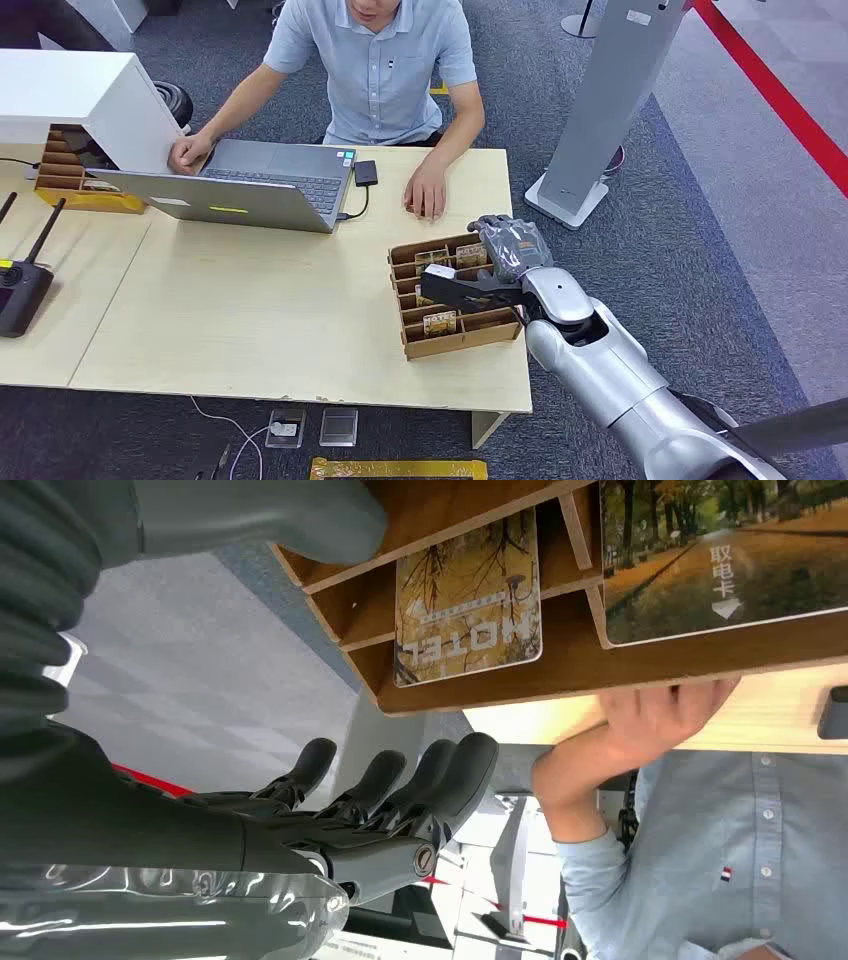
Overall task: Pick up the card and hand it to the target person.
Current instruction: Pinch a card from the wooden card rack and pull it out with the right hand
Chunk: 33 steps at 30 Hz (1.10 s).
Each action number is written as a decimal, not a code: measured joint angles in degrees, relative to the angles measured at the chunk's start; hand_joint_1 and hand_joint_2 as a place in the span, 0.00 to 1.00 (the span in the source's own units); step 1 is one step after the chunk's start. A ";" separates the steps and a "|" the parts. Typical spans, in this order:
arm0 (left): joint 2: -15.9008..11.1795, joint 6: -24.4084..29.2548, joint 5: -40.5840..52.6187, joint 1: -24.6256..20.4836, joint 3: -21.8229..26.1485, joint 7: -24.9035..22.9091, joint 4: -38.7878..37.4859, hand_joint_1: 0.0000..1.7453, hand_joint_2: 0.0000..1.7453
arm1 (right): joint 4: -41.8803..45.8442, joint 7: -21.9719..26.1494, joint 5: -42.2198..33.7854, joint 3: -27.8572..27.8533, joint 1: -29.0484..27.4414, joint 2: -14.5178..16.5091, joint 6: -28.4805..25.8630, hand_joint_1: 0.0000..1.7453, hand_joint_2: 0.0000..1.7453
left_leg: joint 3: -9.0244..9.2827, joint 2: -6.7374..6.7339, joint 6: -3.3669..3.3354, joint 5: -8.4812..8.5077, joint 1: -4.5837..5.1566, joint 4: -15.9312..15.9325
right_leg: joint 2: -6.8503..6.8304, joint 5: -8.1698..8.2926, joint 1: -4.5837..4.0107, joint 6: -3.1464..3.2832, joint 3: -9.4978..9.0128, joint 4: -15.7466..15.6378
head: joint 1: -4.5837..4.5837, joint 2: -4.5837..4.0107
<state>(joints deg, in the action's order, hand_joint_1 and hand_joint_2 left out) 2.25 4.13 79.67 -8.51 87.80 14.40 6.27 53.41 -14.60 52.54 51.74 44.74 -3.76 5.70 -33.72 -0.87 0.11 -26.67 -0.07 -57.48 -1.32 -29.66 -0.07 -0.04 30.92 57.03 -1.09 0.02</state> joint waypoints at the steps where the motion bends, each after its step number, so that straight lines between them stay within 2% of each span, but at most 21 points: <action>1: 0.00 0.00 0.00 0.00 0.00 0.00 0.00 0.00 0.00 | -0.07 0.00 0.00 0.03 0.00 0.02 0.00 0.44 1.00 | 0.00 0.00 0.00 0.00 0.00 0.00 | 0.00 0.00 0.00 0.00 0.00 0.00 | -0.01 0.00; 4: 0.00 0.00 -0.01 0.01 0.00 -0.01 0.00 0.00 0.00 | -0.39 0.00 0.00 0.19 0.05 0.10 -0.14 0.45 1.00 | 0.00 0.00 0.00 0.00 0.00 0.00 | 0.00 0.00 0.00 0.00 0.00 0.00 | -0.01 0.01; 8: 0.00 0.15 -0.33 0.03 0.00 -0.12 0.00 0.00 0.00 | -0.72 -0.02 0.00 0.38 0.33 0.18 -0.42 0.50 1.00 | 0.00 0.00 0.00 0.00 0.00 0.00 | 0.00 0.00 0.00 0.00 0.00 0.00 | -0.01 0.01; 20: 0.00 0.33 -0.35 0.05 0.00 -0.17 0.00 0.00 0.00 | -1.19 -0.02 0.02 1.08 0.45 0.64 -0.59 0.56 1.00 | 0.01 0.00 0.00 0.00 0.00 0.00 | 0.00 0.00 0.00 0.00 0.00 0.00 | 0.00 0.01; 28: 0.00 0.45 -0.22 0.06 0.00 -0.17 0.00 0.00 0.00 | -1.82 0.15 0.00 1.50 0.45 0.67 -0.68 0.54 1.00 | 0.01 0.00 0.00 0.00 0.00 0.00 | 0.00 0.00 0.00 0.00 0.00 0.00 | -0.01 0.01; 30: 0.00 0.51 -0.16 0.06 0.00 -0.17 0.00 0.00 0.00 | -1.88 0.17 -0.05 1.56 0.45 0.67 -0.74 0.58 1.00 | 0.01 0.00 0.00 0.00 0.00 0.00 | 0.00 0.00 0.00 0.00 0.00 0.00 | -0.01 0.01; 33: 0.00 0.52 -0.02 0.06 0.00 -0.17 0.00 0.00 0.00 | -1.90 0.17 -0.24 1.61 0.40 0.66 -0.85 0.71 1.00 | 0.01 0.00 0.00 0.00 0.00 0.00 | 0.00 0.00 0.00 0.00 0.00 0.00 | 0.00 0.00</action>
<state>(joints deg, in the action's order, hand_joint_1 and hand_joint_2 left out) 2.25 4.66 79.65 -8.44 87.80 14.23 6.27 51.51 -14.43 52.30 53.34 45.14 -3.10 4.86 -33.71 -0.88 0.11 -26.67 -0.07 -57.48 -1.31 -29.66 -0.07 -0.04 30.92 57.02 -1.09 0.02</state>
